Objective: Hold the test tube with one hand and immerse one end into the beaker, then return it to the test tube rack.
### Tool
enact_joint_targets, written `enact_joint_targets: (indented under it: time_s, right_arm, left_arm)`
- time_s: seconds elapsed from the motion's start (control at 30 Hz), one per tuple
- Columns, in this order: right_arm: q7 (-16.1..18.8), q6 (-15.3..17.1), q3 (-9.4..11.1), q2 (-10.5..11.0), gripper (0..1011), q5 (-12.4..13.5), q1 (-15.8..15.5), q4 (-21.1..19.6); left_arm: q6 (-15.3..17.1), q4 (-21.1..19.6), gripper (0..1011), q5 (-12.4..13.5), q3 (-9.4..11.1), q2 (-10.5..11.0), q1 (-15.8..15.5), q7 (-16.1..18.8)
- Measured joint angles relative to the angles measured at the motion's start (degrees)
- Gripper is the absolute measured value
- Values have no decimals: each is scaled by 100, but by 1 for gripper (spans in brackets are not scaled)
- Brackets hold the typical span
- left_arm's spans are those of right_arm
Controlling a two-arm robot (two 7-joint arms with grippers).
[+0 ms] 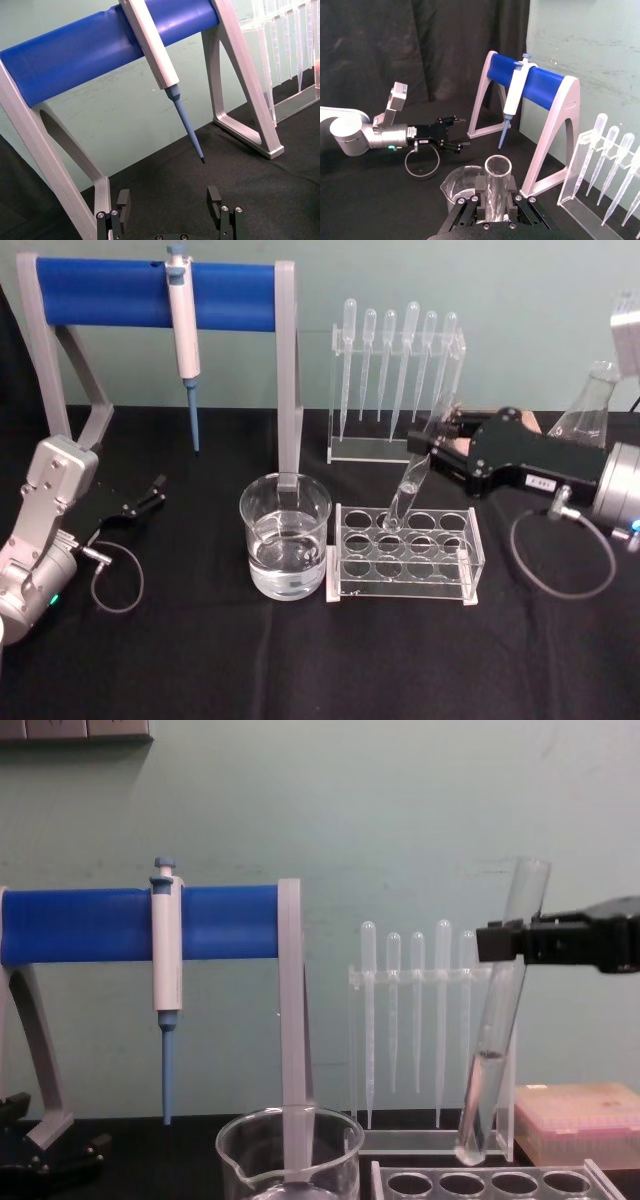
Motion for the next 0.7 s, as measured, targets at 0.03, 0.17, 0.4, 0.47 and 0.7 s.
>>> enact_joint_targets:
  time_s: [0.03, 0.17, 0.4, 0.47, 0.7]
  right_arm:
    - [11, 30, -11, 29, 225, 9, 44, -4]
    - [46, 158, -63, 125, 225, 50, 231, 16]
    - [56, 279, -165, 225, 225, 145, 444, 146]
    - [54, 288, -185, 242, 225, 162, 462, 163]
    - [35, 321, -325, 330, 225, 205, 572, 191]
  left_arm:
    - [0, 0, 1000, 0, 0, 0, 0, 0]
    - [0, 0, 1000, 0, 0, 0, 0, 0]
    - [0, 0, 1000, 0, 0, 0, 0, 0]
    - [0, 0, 1000, 0, 0, 0, 0, 0]
    - [0, 0, 1000, 0, 0, 0, 0, 0]
